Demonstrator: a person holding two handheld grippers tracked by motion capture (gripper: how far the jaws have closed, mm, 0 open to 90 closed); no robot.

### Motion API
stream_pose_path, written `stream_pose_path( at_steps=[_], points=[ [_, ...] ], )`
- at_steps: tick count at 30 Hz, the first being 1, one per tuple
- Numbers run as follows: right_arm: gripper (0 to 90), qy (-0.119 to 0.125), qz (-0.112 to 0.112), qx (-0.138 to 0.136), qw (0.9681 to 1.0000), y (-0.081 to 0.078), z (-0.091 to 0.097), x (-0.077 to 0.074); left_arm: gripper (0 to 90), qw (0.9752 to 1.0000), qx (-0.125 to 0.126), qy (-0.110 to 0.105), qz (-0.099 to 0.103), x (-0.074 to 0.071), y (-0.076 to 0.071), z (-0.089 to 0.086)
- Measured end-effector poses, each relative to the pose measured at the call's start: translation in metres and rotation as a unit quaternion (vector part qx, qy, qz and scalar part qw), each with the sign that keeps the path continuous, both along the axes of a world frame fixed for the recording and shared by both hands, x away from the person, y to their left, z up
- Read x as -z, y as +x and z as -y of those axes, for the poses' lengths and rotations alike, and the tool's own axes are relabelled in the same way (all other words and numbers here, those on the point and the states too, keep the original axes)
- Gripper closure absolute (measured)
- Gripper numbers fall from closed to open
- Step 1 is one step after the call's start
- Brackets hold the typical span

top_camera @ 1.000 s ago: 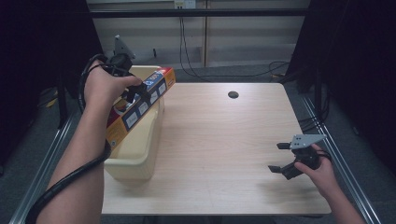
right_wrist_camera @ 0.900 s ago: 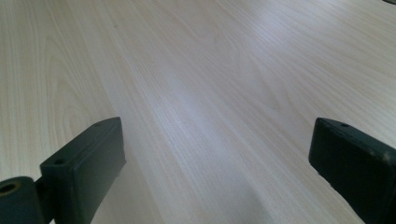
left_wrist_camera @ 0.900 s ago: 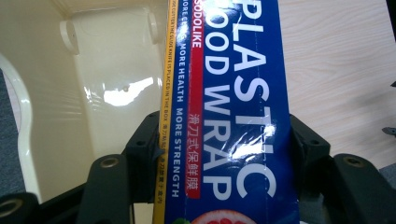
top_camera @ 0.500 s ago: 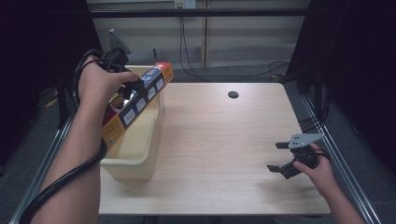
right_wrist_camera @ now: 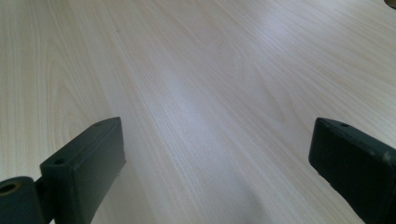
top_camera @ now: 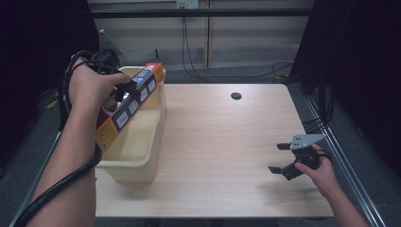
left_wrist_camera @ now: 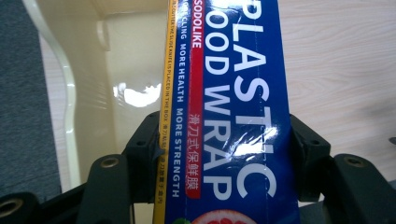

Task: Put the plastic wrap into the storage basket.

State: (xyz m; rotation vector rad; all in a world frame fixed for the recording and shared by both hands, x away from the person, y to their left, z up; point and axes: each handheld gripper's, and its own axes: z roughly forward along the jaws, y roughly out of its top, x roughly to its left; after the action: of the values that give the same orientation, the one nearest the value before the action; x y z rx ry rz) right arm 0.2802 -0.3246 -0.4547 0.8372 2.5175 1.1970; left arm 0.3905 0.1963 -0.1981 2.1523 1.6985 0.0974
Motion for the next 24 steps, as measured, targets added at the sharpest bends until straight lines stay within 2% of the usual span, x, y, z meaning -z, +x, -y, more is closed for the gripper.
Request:
stream_pose_path(
  at_steps=[8,11,18,24],
  points=[
    [3.4,-0.001,0.001,-0.006,1.0000,0.004,-0.005,0.000,40.8,0.9999,-0.012,0.001,0.001,0.003,-0.003,-0.008],
    [3.4,0.000,0.002,-0.009,1.0000,0.006,-0.007,0.000,40.8,0.9998,-0.018,0.002,-0.006,0.006,-0.005,-0.011],
    [3.4,0.000,0.003,-0.012,0.9999,0.010,-0.009,-0.001,40.7,0.9997,-0.023,0.012,-0.003,0.012,-0.008,-0.015],
    [3.4,0.000,0.006,-0.017,0.9998,0.011,-0.011,-0.001,40.6,0.9991,-0.038,0.016,-0.006,0.016,-0.012,-0.019]
  ],
)
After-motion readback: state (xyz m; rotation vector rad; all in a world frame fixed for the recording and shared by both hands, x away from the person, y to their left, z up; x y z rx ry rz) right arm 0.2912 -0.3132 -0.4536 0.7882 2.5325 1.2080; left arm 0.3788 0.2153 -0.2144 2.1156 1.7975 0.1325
